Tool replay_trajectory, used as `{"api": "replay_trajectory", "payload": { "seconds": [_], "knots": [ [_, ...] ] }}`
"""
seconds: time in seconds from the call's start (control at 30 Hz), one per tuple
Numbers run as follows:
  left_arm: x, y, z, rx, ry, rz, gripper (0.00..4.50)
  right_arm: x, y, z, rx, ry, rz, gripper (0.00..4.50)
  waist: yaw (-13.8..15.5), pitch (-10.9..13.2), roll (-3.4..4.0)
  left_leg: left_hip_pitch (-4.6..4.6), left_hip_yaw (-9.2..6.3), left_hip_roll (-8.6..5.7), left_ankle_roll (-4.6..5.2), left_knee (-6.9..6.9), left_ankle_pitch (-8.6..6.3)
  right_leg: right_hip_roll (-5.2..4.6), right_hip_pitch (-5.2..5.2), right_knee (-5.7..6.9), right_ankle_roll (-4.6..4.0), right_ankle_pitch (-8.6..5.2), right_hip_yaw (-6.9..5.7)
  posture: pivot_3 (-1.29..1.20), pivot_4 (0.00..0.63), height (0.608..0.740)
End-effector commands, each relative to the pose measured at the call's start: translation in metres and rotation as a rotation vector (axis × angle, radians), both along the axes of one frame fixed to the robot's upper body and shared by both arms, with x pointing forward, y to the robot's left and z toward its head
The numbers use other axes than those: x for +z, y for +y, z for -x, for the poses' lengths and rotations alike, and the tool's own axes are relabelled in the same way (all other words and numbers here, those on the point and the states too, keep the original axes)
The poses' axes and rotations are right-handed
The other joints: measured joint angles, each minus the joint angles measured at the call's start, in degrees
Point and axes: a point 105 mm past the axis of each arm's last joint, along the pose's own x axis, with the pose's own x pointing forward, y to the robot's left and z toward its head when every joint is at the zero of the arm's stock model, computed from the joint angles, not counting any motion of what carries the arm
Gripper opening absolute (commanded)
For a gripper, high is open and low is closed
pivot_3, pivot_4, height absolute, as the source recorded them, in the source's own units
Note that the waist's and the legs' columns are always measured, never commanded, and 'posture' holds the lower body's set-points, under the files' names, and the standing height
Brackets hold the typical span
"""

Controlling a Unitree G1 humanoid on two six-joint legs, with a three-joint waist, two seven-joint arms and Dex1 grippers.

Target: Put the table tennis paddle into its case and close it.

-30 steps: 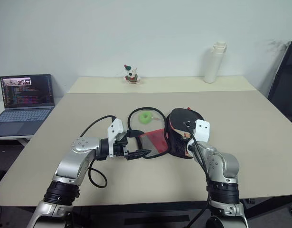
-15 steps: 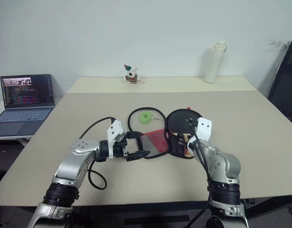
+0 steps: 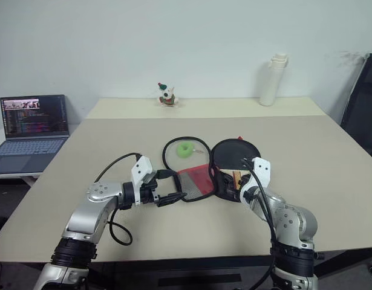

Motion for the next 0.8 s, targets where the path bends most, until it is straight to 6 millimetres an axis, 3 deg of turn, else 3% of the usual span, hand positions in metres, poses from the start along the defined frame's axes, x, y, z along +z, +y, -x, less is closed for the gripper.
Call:
{"api": "replay_trajectory", "payload": {
  "seconds": [0.03,0.13,0.23,0.37,0.6,0.8],
  "knots": [
    [0.016,0.012,-0.009,0.059,-0.054,0.012,4.50,0.050,0.020,0.019,0.256,-0.217,-0.020,4.39,0.0,0.0,0.00,0.00,0.01,-0.01,0.00,0.00,0.00,0.00,0.00,-0.01,0.00,0.00,-0.01,0.00,0.150,0.740],
    [0.010,0.025,-0.019,0.117,-0.053,-0.030,4.50,0.064,0.014,0.052,0.525,-0.285,0.064,4.39,0.2,0.0,-0.01,-0.01,-0.02,-0.01,0.01,-0.02,-0.01,-0.01,0.02,-0.06,0.01,-0.01,-0.05,0.00,0.150,0.740],
    [0.003,0.035,-0.033,0.190,-0.056,-0.069,4.13,0.071,-0.001,0.063,0.593,-0.299,0.109,4.44,0.3,0.0,-0.03,-0.01,-0.06,-0.03,0.01,-0.01,-0.01,-0.03,0.07,-0.08,0.08,-0.05,-0.13,0.00,0.150,0.740],
    [-0.003,0.037,-0.046,0.212,-0.032,-0.076,2.75,0.079,-0.010,0.070,0.641,-0.319,0.136,4.44,0.3,0.0,-0.05,0.02,-0.04,-0.01,0.01,0.02,-0.01,-0.02,0.09,-0.04,0.11,-0.06,-0.13,0.00,0.150,0.740],
    [-0.016,0.034,-0.072,0.249,0.006,-0.145,0.13,0.077,-0.016,0.068,0.623,-0.313,0.175,4.44,0.3,0.0,-0.07,-0.02,0.01,-0.05,0.01,0.02,-0.01,-0.03,0.06,-0.07,0.13,-0.06,-0.12,0.00,0.150,0.740],
    [-0.030,0.029,-0.088,0.298,0.003,-0.226,0.03,0.075,-0.017,0.068,0.612,-0.315,0.182,4.44,0.4,0.0,-0.08,-0.05,0.02,-0.06,0.02,0.03,-0.01,-0.05,0.04,-0.06,0.14,-0.05,-0.13,0.00,0.150,0.740]
  ]
}}
